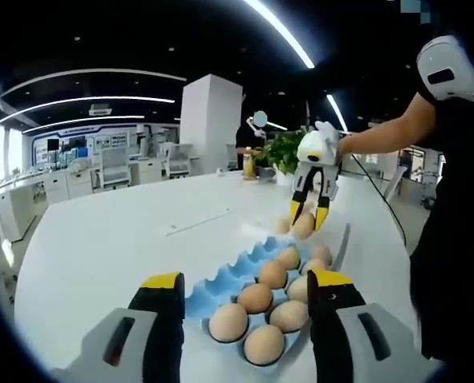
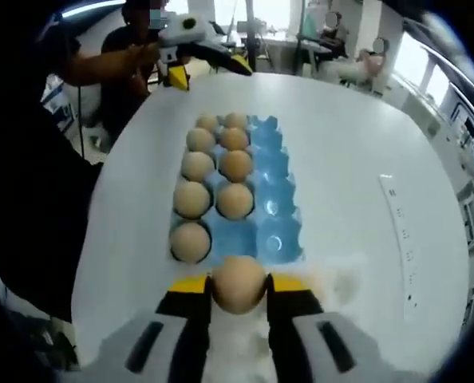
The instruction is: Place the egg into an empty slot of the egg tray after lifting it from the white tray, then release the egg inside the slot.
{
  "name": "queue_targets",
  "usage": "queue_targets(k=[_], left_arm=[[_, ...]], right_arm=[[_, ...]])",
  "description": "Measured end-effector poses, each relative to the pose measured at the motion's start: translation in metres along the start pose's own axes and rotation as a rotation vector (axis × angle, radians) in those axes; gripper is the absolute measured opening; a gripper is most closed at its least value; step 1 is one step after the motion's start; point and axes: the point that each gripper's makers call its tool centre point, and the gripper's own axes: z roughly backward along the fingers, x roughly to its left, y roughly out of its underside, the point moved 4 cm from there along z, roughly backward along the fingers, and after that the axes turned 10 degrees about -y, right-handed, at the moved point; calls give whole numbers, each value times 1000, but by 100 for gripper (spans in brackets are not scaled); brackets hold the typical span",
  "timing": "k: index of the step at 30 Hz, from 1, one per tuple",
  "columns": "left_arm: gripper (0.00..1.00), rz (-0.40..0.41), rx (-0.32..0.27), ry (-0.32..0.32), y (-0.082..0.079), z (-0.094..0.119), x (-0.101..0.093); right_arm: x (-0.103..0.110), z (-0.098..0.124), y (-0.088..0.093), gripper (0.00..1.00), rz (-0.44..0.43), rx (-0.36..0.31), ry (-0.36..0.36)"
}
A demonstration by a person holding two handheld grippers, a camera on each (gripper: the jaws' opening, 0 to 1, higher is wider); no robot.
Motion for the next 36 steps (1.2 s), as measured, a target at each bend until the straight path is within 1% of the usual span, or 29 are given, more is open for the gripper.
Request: queue_targets(k=[7,11,14,17,25,30,36], left_arm=[[63,1,1,-7,1,2,2],[64,2,-4,-7,0,1,1],[67,5,5,-9,1,0,2],[66,3,2,-4,1,0,1],[66,3,1,-8,0,0,1],[69,12,9,-14,1,0,2],[69,11,4,-8,-1,-1,1]], right_arm=[[-1,-11,-13,27,27,-12,-21],[-1,-17,-14,27,32,-4,-33],[-2,-20,-15,27,33,-2,-38],[-4,-24,-18,27,33,-2,-43],[-8,-35,-16,27,26,15,-61],[-11,-40,-15,27,17,22,-71],[-10,-42,-15,27,6,26,-87]])
